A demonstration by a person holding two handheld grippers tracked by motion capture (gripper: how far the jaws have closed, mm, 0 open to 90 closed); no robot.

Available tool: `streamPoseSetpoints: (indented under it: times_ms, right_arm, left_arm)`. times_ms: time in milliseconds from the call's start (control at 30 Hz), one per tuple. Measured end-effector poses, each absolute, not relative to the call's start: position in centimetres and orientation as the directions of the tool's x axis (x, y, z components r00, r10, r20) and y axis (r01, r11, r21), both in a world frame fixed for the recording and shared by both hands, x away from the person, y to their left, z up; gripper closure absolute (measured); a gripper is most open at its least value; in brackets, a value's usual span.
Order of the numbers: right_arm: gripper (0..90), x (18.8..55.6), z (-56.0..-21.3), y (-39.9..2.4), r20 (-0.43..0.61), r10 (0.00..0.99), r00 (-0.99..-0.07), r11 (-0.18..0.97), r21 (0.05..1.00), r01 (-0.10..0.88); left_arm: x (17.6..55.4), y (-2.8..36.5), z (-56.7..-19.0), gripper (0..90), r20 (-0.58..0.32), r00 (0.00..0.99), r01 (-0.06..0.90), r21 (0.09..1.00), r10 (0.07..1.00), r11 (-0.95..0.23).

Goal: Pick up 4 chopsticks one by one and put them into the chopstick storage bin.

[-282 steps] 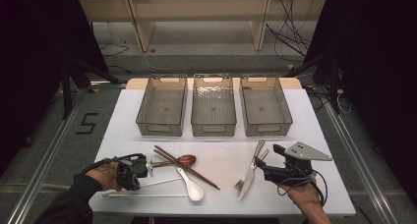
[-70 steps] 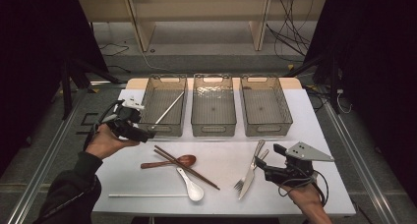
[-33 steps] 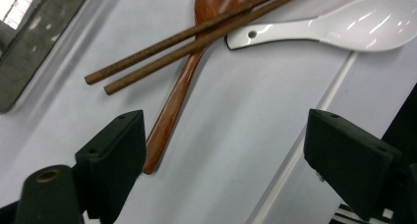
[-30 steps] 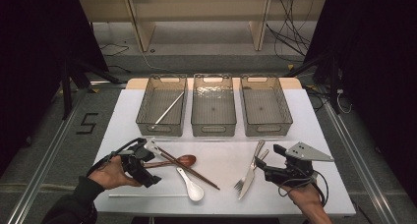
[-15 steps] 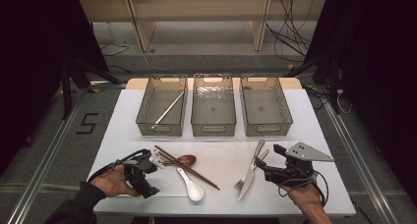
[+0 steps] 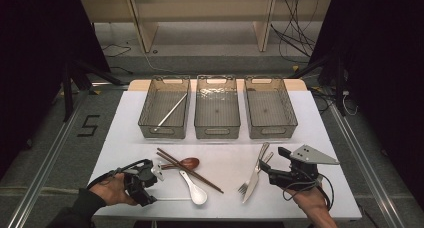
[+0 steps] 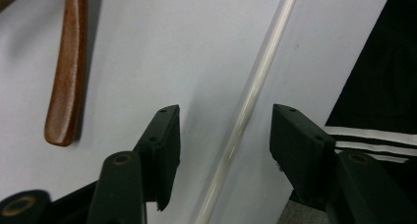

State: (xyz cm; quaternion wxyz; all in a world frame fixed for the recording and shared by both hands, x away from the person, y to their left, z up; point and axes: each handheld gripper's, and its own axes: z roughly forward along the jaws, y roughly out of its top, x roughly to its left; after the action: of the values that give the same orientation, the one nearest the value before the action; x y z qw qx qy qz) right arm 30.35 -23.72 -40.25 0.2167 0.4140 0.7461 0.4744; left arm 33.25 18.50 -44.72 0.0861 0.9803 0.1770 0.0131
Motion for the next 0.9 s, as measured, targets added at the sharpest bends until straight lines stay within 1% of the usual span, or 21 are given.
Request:
streamPoseSetpoints:
  times_ms: [133,200,433,833,900]
  right_arm:
    - [23.9,30.3,-40.2,-23.7,0.069,0.822,-0.565,0.207,0.888,0.41]
    - [24.0,30.3,-40.2,-23.7,0.069,0.822,-0.565,0.207,0.889,0.41]
    - [24.1,30.3,-40.2,-23.7,0.065,0.822,-0.565,0.21,0.889,0.408]
    - [24.1,30.3,-40.3,-23.6,0.064,0.822,-0.566,0.211,0.888,0.408]
    - [24.1,30.3,-40.2,-23.6,0.065,0.822,-0.565,0.21,0.888,0.409]
  left_arm:
    - [33.1,18.5,-45.1,50.0,-0.004,0.938,0.343,0.15,0.346,-0.927]
    - [33.1,18.6,-45.1,53.8,-0.01,0.943,0.33,0.137,0.332,-0.934]
    - [33.2,18.6,-45.4,62.1,-0.016,0.948,0.316,0.129,0.317,-0.94]
    - [33.1,18.5,-45.8,70.3,-0.029,0.955,0.296,0.11,0.295,-0.949]
    - [33.1,18.5,-45.8,71.9,-0.035,0.959,0.282,0.094,0.28,-0.955]
